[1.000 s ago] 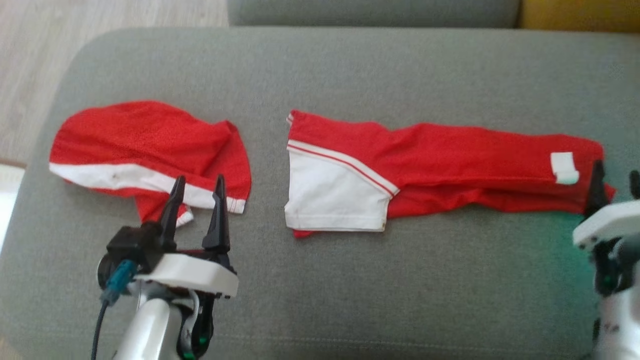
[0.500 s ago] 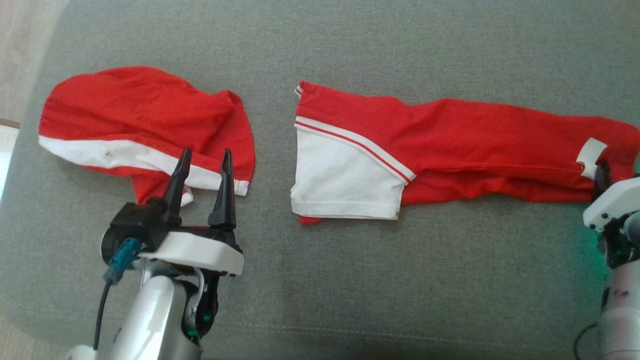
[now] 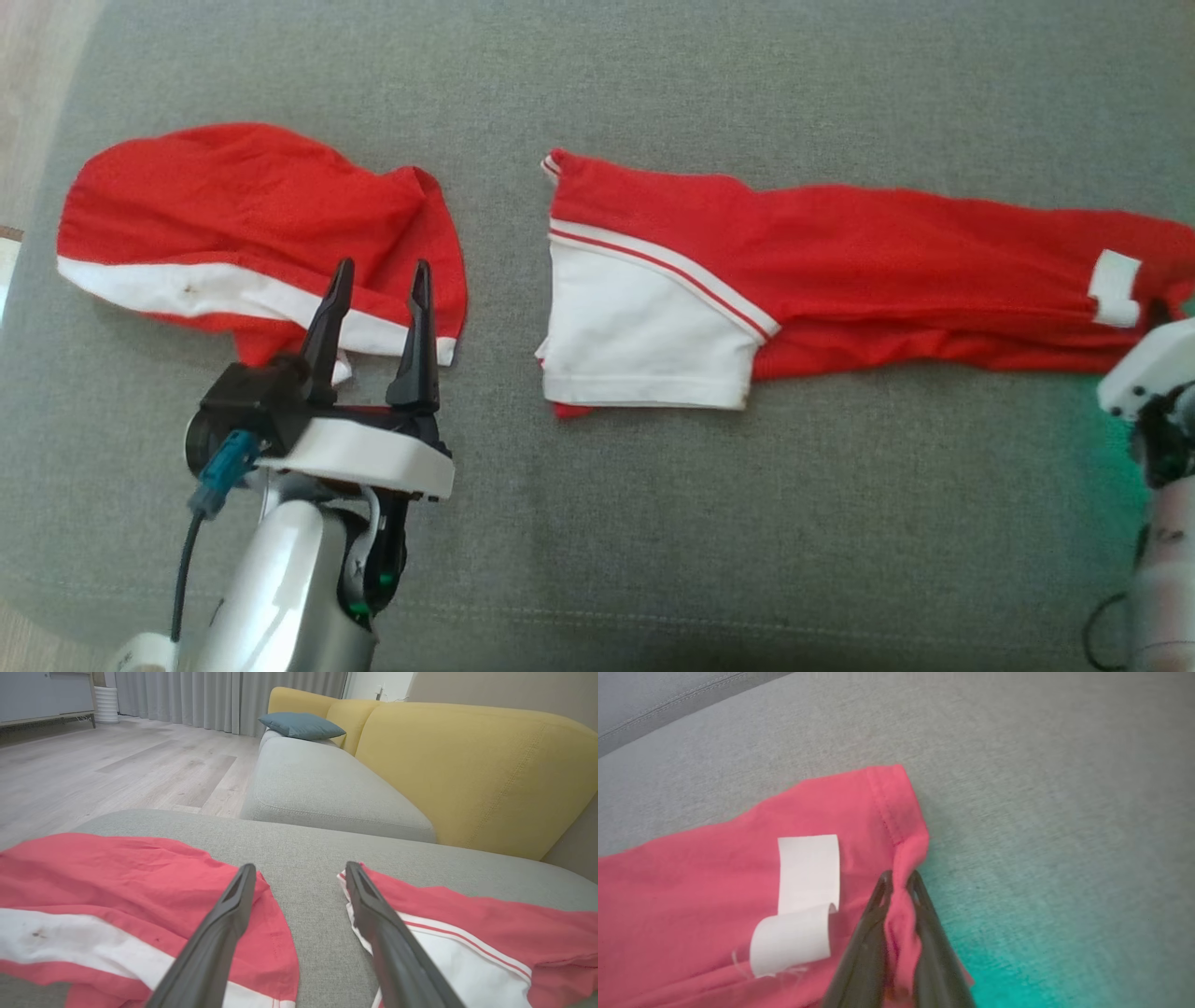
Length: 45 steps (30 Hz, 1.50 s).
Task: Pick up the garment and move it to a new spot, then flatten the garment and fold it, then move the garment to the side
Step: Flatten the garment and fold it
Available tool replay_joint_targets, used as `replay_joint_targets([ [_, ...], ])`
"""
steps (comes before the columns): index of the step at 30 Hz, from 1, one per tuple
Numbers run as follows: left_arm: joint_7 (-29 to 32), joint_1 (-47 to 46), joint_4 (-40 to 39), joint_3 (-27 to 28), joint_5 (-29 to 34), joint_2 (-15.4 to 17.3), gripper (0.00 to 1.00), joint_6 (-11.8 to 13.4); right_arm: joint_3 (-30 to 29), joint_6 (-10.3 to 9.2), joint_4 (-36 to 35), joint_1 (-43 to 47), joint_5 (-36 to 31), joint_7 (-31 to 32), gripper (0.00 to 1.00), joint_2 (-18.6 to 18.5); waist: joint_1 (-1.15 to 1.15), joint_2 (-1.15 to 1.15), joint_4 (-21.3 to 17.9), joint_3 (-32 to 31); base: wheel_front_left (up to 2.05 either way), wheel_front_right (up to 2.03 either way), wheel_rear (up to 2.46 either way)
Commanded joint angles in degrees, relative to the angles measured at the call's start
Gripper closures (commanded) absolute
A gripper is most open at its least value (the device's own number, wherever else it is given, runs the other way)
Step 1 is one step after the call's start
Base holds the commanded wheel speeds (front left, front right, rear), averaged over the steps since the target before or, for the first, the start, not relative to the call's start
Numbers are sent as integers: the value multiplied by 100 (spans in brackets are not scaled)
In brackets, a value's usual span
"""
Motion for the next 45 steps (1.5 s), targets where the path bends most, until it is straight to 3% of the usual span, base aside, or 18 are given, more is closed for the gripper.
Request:
replay_joint_targets([
  [1,-30,-200,-188,230,17,21,0,22,20,-5,-212,-92,-118,-93,100,-217,0,0,7,-17,0,0,0],
  [10,-30,-142,-158,202,-7,21,0,-1,-470,-5,-529,-182,-1580,-631,100,-762,0,0,87,-181,0,0,0],
  [16,-30,-3,-109,157,-70,21,0,26,-684,-5,-675,-283,-2095,-770,100,-389,0,0,92,-463,0,0,0],
  [23,-30,207,-53,129,-117,21,0,40,-195,-5,-543,-352,-1753,-811,100,36,0,0,55,-902,0,0,0],
  [30,-30,445,-24,185,-163,20,0,40,858,-5,-613,-339,-866,-615,100,299,0,0,48,-1344,0,0,0],
  [38,-30,552,-38,221,-217,20,0,27,2751,-5,-597,-130,1587,-400,100,312,0,0,229,-1482,0,0,0],
  [45,-30,525,-41,85,-279,20,0,38,3787,-5,-160,85,2904,-865,100,313,0,0,579,-1341,0,0,0],
])
